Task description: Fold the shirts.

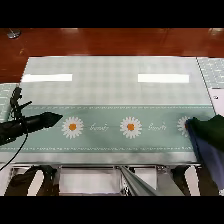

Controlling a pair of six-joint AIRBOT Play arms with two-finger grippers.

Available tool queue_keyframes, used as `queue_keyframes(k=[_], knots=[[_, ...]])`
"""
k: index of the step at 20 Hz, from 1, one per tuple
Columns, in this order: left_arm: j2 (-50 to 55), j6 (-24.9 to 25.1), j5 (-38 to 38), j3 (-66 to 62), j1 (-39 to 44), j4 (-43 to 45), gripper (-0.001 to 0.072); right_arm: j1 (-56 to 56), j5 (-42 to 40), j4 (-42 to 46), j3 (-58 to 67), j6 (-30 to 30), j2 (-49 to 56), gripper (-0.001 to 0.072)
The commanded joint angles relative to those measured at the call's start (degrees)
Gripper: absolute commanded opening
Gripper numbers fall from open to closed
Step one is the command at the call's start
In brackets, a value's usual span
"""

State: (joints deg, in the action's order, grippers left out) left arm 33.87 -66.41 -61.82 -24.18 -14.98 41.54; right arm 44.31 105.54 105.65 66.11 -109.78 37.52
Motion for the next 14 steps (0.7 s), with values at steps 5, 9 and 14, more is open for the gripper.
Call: queue_keyframes(k=[5,9,14], knots=[[3.0,0.0,7.3,-2.6,0.0,-3.4,0.0027,3.6,-18.6,-22.0,-8.9,-4.0,-2.1,0.0616],[14.6,2.8,2.8,-23.3,1.0,-5.4,0.0026,-8.3,-43.3,-74.2,-8.7,10.1,6.6,0.0303],[26.7,-9.9,-0.7,-49.6,12.1,10.2,0.0025,-41.3,-57.4,-56.5,3.3,22.9,20.5,0.0025]])
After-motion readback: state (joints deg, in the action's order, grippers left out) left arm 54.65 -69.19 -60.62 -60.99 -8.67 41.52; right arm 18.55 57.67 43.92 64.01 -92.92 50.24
